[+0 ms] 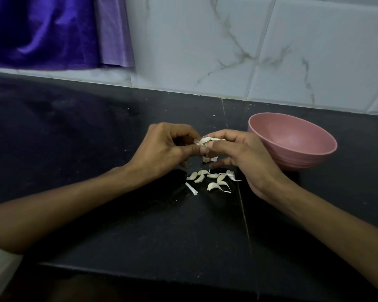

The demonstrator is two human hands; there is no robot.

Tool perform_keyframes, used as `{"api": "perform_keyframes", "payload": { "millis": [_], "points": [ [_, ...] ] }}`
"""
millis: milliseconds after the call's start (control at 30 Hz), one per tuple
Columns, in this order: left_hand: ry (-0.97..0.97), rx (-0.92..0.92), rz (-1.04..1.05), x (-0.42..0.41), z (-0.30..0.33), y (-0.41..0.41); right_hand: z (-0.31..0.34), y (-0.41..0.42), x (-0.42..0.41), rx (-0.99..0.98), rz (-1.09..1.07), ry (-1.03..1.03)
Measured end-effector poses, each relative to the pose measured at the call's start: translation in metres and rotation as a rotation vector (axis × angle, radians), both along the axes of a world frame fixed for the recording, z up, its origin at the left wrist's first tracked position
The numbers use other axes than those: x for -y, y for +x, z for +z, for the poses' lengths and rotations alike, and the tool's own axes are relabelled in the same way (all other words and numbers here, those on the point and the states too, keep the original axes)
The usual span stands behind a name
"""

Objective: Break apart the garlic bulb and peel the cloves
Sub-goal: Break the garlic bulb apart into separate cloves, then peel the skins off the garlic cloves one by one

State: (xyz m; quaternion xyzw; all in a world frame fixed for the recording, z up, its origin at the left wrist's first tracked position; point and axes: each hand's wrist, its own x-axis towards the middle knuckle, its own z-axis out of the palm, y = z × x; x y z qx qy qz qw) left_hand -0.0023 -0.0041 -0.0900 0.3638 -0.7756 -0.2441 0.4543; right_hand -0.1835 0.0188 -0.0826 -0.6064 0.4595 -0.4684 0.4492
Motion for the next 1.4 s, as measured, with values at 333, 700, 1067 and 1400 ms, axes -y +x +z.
{"api": "perform_keyframes", "payload": {
  "millis": [333,700,1067,1400],
  "points": [
    [-0.017,0.021,-0.007,0.003,-0.002,0.002,-0.004,-0.005,0.004,-0.009,-0.007,-0.009],
    [-0.072,0.128,0.013,0.006,0.000,0.003,-0.006,-0.006,0.010,-0.059,-0.002,-0.138],
    [-0.251,0.277,0.055,0.018,0.003,0.011,-0.008,-0.008,0.012,-0.190,-0.054,-0.310],
    [-0.180,0.345,0.208,0.031,0.000,0.020,-0.009,-0.008,0.013,-0.341,-0.120,-0.442]
  ]
}}
